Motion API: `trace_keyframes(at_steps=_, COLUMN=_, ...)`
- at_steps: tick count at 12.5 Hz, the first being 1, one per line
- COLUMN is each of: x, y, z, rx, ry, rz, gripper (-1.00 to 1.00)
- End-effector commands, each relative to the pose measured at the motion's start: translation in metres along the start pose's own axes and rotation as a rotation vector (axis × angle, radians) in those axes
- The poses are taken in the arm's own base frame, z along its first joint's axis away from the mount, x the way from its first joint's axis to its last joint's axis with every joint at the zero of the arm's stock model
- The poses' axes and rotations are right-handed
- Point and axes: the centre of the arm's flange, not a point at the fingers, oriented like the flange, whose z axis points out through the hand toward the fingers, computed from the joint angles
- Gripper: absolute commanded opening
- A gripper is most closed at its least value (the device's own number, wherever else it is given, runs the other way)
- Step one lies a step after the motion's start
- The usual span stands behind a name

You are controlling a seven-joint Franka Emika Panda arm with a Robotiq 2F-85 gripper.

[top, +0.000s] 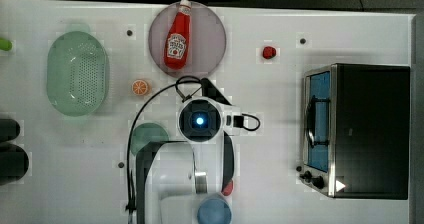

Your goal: Pick banana from table and place on oven.

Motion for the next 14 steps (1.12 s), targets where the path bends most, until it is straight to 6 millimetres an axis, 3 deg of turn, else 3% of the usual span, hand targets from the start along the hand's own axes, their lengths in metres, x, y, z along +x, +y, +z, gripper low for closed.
trace_keyframes(at_steps=1, x=0.015, y=-0.01, z=-0.098, rx=0.045, ry=0.06, rz=0.037, gripper=-0.5)
trace_keyframes(at_steps=5, x=0.024, y=0.007, z=-0.202, rx=-0.031, ry=0.012, rz=0.073, gripper=-0.5)
trace_keyframes(at_steps=8, x=0.042, y=0.028, z=-0.263, rx=-0.068, ry=-0.029, rz=0.117, gripper=-0.5)
trace_keyframes(at_steps=11, x=0.088, y=0.055, z=-0.287, rx=-0.03, ry=-0.017, rz=0.071, gripper=-0.5)
trace_keyframes(at_steps=14, x=0.144, y=0.1, z=-0.275, rx=-0.033, ry=-0.037, rz=-0.008, gripper=-0.5)
